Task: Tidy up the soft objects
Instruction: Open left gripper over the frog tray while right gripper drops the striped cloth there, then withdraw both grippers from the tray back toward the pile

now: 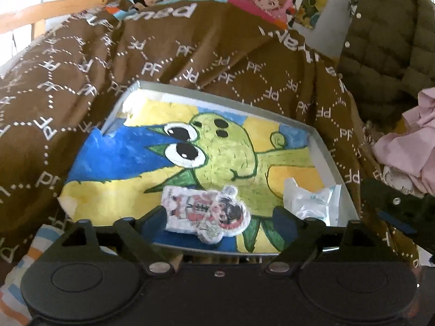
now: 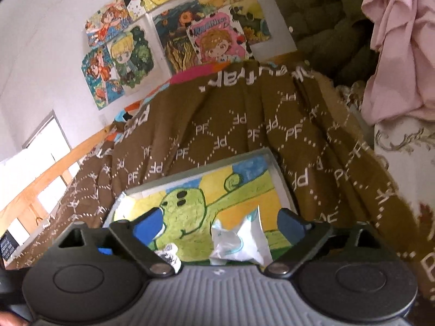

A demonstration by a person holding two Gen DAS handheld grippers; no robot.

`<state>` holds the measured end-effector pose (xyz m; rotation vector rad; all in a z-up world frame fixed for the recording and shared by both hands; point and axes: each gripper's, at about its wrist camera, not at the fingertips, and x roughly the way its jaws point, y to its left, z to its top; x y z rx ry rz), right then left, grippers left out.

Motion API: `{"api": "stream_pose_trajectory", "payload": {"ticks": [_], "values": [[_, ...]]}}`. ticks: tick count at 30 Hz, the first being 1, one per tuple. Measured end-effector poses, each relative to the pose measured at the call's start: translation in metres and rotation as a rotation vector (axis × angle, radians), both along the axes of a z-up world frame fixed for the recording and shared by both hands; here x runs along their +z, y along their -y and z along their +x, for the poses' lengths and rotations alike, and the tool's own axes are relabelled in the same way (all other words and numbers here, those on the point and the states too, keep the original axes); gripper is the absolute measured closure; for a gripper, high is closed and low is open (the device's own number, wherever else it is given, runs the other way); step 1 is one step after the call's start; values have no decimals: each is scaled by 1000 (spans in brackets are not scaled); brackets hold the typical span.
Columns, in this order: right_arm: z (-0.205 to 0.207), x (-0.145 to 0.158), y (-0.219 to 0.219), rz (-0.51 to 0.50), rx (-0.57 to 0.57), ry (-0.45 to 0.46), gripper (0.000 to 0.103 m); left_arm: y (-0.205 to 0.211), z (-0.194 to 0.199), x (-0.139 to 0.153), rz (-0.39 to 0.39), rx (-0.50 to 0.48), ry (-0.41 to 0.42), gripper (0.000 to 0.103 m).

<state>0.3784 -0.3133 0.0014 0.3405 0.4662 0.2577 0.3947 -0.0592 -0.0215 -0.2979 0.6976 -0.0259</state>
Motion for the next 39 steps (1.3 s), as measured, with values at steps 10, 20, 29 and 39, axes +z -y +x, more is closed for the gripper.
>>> {"api": "stream_pose_trajectory", "payload": {"ticks": [10,20,29,39], "values": [[-59,61,10,-46,-43,129,0,-2,-49,62,-40,70,167,4],[-148,105,9,-78,-66,236,0,1,-132,126,-11,84,306,1],[-226,99,5,-115,-84,284,0,-1,-216,143,9,92,344,1],[-279,63,6,-123,-115,240,0,-9,-283,126,42,45,313,1]]}}
